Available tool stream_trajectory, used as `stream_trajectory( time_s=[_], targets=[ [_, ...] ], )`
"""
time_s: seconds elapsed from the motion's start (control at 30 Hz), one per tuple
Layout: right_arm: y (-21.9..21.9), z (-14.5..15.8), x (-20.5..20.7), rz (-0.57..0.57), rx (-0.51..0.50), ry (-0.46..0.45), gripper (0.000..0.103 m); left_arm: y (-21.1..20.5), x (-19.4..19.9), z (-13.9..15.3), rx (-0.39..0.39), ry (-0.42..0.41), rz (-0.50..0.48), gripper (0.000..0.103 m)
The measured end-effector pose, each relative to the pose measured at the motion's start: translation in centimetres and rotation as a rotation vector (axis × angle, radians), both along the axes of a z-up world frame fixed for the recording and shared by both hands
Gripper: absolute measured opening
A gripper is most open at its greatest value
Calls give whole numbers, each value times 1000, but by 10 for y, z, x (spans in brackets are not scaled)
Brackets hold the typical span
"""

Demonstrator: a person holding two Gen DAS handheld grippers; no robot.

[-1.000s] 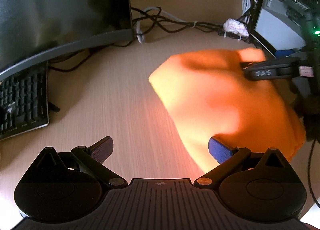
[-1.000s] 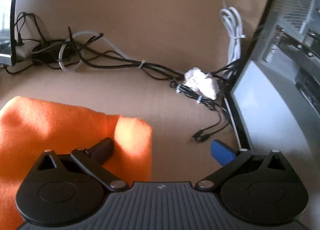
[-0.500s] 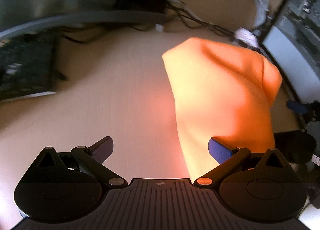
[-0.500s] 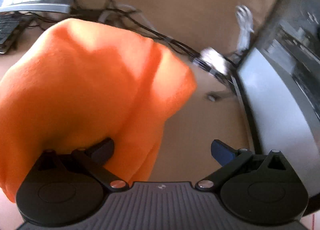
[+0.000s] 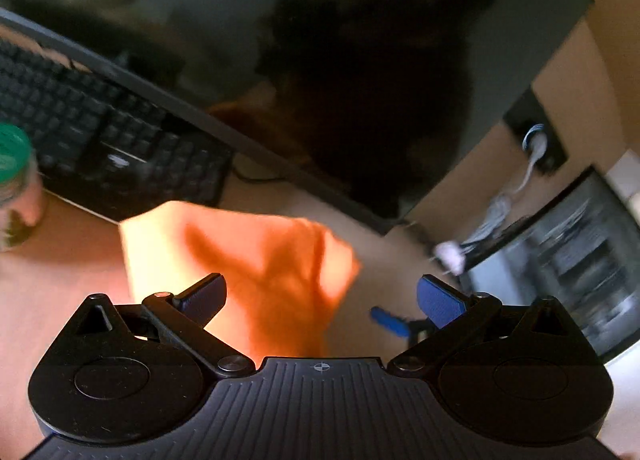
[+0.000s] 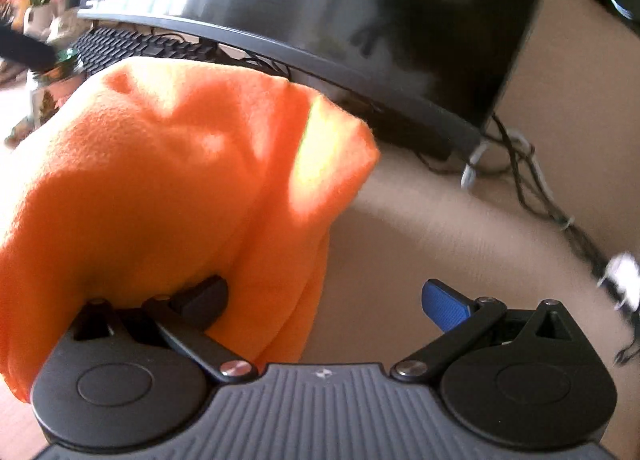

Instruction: Fold clothes

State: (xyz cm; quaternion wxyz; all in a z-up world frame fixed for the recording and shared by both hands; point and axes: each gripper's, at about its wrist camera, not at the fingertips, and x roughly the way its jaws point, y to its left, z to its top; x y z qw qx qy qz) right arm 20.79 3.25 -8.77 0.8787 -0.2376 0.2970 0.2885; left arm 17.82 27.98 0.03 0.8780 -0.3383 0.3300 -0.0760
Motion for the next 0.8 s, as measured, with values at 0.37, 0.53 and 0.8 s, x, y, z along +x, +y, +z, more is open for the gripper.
stream_trajectory(
  time_s=[0.37,0.53,0.8],
  targets=[
    [-66,59,-26,-28,234,17,103,-5,102,-76,-85,284,-110,103],
    [-59,73,-35,42,346,113,103,-11,102,-53,-37,236,-159,103],
    [5,18,-7,45,52,74,103,6,22,-9,57,127,-44,103]
  ],
)
